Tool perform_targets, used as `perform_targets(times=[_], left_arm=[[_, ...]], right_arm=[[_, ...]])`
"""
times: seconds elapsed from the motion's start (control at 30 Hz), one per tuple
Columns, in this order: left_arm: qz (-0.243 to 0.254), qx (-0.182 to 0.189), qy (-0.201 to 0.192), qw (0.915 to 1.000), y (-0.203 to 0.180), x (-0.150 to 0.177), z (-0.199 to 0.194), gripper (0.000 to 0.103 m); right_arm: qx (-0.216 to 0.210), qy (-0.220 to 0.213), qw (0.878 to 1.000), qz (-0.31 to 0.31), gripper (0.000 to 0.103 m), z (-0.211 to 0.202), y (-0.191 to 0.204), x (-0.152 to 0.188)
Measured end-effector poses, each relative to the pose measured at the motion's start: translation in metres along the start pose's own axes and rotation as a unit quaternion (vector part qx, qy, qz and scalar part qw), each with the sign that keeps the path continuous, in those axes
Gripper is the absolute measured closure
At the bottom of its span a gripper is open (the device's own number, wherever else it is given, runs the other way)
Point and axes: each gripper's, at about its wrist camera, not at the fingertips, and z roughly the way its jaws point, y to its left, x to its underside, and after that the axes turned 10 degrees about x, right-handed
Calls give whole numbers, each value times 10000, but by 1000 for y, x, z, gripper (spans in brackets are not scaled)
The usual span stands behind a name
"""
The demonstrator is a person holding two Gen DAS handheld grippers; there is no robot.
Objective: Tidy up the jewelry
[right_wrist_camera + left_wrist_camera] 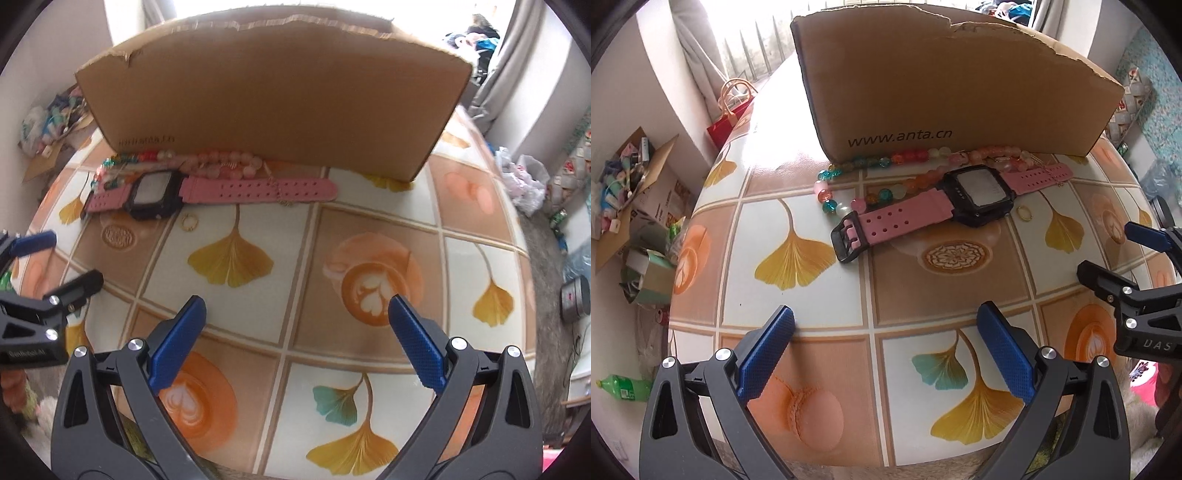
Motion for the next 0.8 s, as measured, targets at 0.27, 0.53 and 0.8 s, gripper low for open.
perform_targets(times=[0.27,0.53,0.8], left_arm=[[136,82,-164,9997,4,0,-3,6],[444,288,-698,9962,6,-25,-15,28],[1256,467,-473,9899,-19,-44,8,51]], right_arm=[[-314,-494,9982,165,7,-3,-23,-24],[-692,-544,9955,361,30,15,-40,-49],[-871,-241,9936,677,57,50,-50,-64]])
